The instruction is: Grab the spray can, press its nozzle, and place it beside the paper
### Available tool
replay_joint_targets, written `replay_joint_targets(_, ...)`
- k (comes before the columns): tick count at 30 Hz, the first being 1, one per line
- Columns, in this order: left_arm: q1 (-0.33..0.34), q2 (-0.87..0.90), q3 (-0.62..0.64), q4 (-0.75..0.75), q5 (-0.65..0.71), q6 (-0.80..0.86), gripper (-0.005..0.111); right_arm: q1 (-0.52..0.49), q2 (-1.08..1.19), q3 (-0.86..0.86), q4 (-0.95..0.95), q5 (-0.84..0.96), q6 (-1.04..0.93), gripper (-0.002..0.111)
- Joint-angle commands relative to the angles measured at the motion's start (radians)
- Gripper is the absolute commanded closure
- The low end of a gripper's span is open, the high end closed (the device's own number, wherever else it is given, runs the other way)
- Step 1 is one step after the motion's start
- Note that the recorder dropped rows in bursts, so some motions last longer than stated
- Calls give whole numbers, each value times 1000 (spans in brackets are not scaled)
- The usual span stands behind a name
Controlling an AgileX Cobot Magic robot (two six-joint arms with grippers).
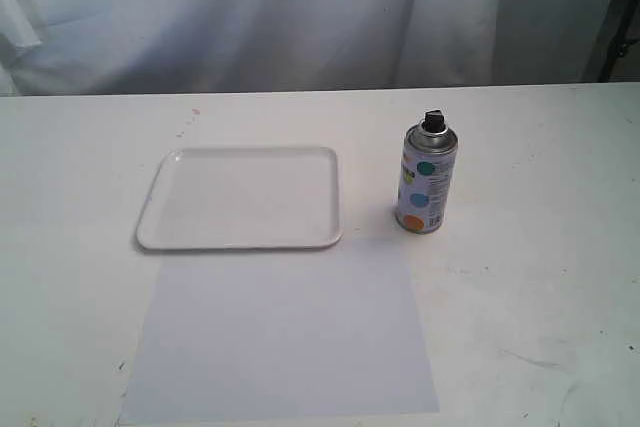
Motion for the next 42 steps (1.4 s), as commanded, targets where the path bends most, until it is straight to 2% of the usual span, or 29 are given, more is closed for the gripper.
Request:
replay_joint_targets(1, -6, -5, 4, 0, 1, -3, 107, 1, -6, 4, 0, -2, -4, 108)
replay_joint_targets(5, -6, -5, 4, 0, 1, -3, 107, 1, -6, 4, -2, -11, -4, 108)
replay_joint_targets(7, -6, -5, 4, 0, 1, -3, 107, 1, -6, 4, -2, -128, -4, 108)
replay_joint_targets(9, -6, -5, 4, 0, 1, -3, 107, 1, -6, 4, -2, -318, -4, 108)
replay_joint_targets(10, -6, -5, 4, 0, 1, -3, 107, 1, -6, 4, -2, -482, -4, 108)
replay_joint_targets(14, -6, -5, 4, 0, 1, -3, 107, 1, -6, 4, -2, -704, -4, 108)
replay_joint_targets(21, -6, -5, 4, 0, 1, -3, 107, 1, -6, 4, 0, -753, -4, 108)
replay_joint_targets(27, -6, -5, 4, 0, 1, -3, 107, 1, -6, 4, 34, -918, -4, 108)
replay_joint_targets(32, -6, -5, 4, 0, 1, -3, 107, 1, -6, -47, 42, -888, -4, 108)
replay_joint_targets(35, -6, -5, 4, 0, 1, -3, 107, 1, 18, -165, 42, -772, -16, 108)
replay_joint_targets(39, -6, -5, 4, 0, 1, -3, 107, 1, 156, -343, 39, -618, -60, 108)
replay_joint_targets(42, -6, -5, 4, 0, 1, -3, 107, 1, 298, -439, 39, -593, -52, 108)
